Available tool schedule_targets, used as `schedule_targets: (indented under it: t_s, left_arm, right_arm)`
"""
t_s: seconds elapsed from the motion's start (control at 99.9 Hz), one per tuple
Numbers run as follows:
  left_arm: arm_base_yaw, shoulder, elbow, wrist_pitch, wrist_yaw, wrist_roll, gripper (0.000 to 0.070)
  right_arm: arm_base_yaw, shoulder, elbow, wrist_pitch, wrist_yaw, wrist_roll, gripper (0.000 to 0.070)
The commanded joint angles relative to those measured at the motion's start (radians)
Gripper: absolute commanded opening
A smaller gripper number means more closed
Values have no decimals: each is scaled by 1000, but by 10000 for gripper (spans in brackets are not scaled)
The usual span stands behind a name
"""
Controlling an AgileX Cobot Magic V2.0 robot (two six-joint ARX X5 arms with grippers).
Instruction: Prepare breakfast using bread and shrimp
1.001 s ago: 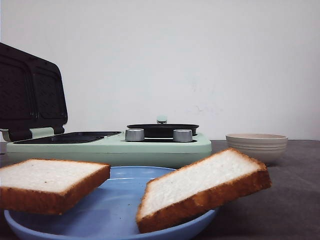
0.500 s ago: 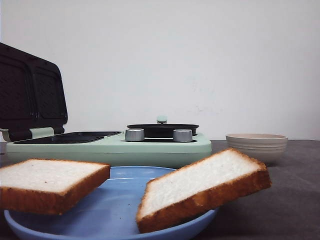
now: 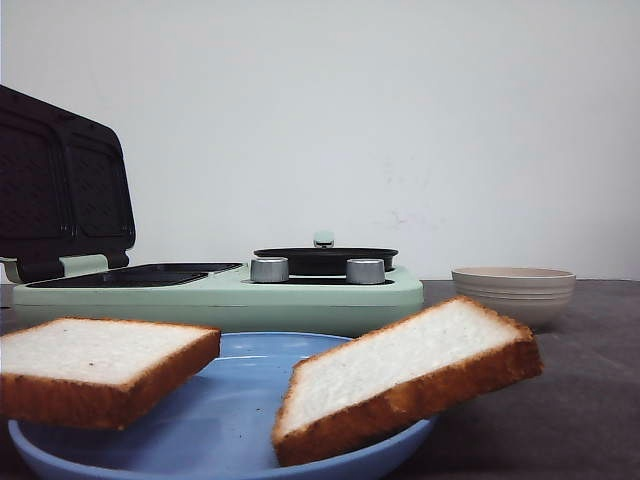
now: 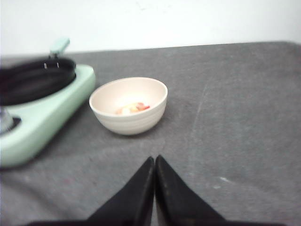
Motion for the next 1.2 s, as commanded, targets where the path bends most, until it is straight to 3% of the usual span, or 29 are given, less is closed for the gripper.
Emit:
schedule_targets:
  t_s: [0.0, 0.14, 0.26, 0.36, 0.571, 0.711, 0.791, 0.961, 1.191]
  left_arm:
    - [2, -1, -4, -4, 1, -124, 3]
    - [2, 0, 47, -15, 3, -218, 4]
    - [2, 21, 123, -58, 39, -282, 6]
    - [2, 87, 206, -121, 79, -286, 7]
    - [1, 323, 408, -245, 94, -246, 7]
    - [-2, 499, 555, -334, 111, -206, 6]
    - [-7, 576, 623, -367, 111, -202, 5]
    - [-8, 641, 688, -380, 148, -207, 5]
    - [-8, 643, 688, -463, 216, -209, 24]
  right_arm:
    - [0, -1, 0, 18, 0, 168, 0]
    - [-2, 0, 32, -2, 1, 340, 0]
    - [-2, 8, 84, -63, 1, 378, 0]
    - [-2, 44, 142, -120, 0, 402, 0]
    - [-2, 213, 309, -225, -16, 400, 0]
    - [-1, 380, 446, -323, -129, 349, 0]
    - [-1, 465, 520, -373, -154, 301, 0]
    - [-1, 536, 612, -350, -158, 229, 0]
    - [-1, 536, 624, -377, -198, 216, 0]
